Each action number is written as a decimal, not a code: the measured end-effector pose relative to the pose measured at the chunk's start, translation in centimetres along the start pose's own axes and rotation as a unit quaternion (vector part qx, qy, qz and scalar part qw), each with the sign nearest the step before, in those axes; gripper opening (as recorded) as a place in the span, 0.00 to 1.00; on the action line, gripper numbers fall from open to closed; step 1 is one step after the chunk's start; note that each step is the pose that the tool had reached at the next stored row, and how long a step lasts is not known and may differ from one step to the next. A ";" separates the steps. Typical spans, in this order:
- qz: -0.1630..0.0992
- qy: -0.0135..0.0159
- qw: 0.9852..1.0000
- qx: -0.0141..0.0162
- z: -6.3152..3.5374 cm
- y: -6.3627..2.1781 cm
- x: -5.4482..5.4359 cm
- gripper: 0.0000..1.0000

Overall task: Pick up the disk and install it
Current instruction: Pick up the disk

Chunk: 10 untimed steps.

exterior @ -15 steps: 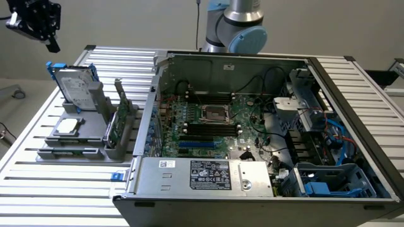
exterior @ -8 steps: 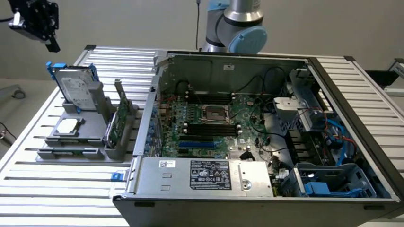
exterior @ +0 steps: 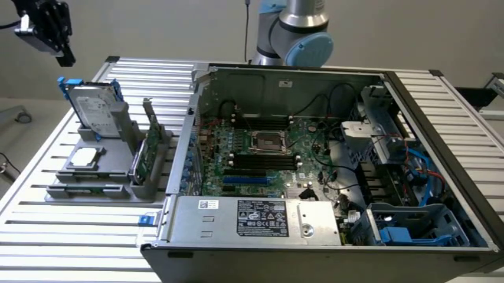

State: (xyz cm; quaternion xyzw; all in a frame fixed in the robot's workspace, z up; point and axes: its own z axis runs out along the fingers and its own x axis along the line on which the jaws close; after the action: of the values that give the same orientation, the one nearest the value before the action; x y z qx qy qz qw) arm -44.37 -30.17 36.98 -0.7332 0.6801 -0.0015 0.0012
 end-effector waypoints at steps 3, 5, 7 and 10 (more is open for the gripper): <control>-0.004 0.000 1.000 0.001 0.31 0.14 -0.1 0.30; -0.008 0.000 1.000 0.001 0.67 0.20 -0.1 0.36; -0.010 0.000 1.000 0.001 1.02 0.30 -0.1 0.42; -0.013 0.000 1.000 0.001 1.58 0.49 -0.1 0.48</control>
State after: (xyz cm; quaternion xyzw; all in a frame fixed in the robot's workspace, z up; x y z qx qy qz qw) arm -44.86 -30.10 35.39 -0.7422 0.6701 -0.0026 0.0022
